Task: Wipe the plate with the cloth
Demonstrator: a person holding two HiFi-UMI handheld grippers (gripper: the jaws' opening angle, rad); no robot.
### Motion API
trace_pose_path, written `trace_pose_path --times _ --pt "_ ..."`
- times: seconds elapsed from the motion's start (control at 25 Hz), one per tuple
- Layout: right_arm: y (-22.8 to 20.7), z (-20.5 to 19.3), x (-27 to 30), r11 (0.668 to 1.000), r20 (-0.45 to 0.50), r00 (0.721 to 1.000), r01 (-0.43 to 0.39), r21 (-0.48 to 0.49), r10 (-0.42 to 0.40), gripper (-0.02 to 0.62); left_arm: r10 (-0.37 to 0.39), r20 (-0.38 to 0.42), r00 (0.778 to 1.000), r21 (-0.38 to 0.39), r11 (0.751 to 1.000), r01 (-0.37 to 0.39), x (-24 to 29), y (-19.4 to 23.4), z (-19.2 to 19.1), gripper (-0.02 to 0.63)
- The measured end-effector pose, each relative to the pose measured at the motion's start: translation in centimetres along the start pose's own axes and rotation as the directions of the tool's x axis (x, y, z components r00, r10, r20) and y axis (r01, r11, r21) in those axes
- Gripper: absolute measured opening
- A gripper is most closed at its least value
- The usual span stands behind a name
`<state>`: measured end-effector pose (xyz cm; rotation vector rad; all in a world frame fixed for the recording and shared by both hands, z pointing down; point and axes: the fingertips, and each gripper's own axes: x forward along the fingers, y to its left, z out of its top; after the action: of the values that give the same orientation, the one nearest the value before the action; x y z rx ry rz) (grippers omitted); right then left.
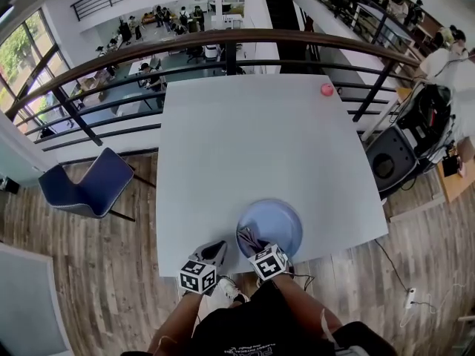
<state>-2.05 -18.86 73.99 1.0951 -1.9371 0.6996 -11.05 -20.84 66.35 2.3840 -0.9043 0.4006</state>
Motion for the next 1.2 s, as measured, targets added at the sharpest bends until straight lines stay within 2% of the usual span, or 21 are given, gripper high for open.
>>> trace_pose_path --times 0.48,1.2 --pt "-2.6 -1.7 -1.4 0.998 -0.002 0.999 0.046 0.036 -0.046 0.115 -0.06 -0.005 0.998 0.003 0.998 0.06 1.2 -2.1 0.5 0.003" --pt "-9.0 -2.6 -2.5 0.985 -0.017 0.99 0.144 0.099 -0.143 0.115 -0.075 -0.014 0.997 -0.001 0.997 0.075 3.1 -2.0 0.8 0.003"
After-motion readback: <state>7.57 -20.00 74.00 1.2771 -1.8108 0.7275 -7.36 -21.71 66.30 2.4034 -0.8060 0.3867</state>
